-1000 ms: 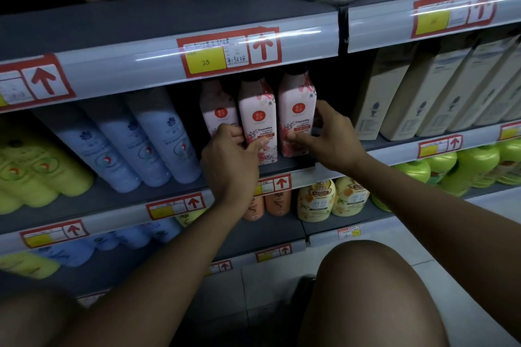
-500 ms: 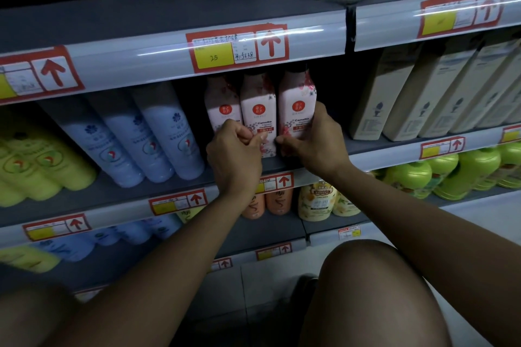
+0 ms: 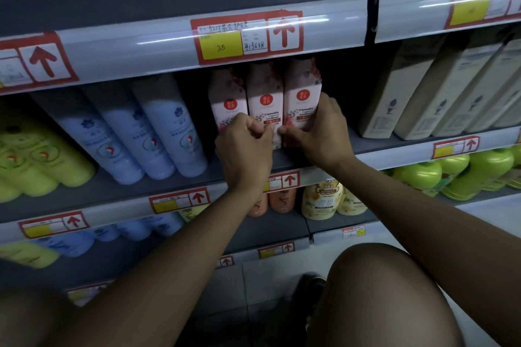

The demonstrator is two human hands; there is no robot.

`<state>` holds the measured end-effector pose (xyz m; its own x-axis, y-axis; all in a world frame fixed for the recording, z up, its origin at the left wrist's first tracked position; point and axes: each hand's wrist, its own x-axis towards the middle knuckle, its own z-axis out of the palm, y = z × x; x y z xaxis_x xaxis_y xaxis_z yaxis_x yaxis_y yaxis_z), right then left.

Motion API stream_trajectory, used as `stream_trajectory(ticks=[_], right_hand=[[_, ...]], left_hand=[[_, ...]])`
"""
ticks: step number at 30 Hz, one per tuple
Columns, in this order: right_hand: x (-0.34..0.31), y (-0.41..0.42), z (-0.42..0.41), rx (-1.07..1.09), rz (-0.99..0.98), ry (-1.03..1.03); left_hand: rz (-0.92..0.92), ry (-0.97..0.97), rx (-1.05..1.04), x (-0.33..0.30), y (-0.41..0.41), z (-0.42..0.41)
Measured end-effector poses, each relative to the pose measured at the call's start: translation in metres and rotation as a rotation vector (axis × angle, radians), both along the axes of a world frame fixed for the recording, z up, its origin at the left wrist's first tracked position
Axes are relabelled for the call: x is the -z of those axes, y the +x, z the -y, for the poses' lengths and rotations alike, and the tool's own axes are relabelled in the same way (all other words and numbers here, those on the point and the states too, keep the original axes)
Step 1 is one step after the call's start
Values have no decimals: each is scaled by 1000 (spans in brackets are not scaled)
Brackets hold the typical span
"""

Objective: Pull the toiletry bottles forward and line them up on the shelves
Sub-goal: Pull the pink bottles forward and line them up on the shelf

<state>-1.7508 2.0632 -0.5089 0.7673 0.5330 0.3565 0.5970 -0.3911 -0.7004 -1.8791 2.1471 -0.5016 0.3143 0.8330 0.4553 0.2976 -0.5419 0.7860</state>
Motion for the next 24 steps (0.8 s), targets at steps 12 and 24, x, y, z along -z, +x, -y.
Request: stream_trajectory(ticks=[12, 24], right_hand=[[-1, -5, 6, -42, -38, 61], [-12, -16, 23, 18, -80, -87]], left_hand=[[-29, -18, 66, -1, -13, 6], [-286, -32, 220, -7, -55, 14]])
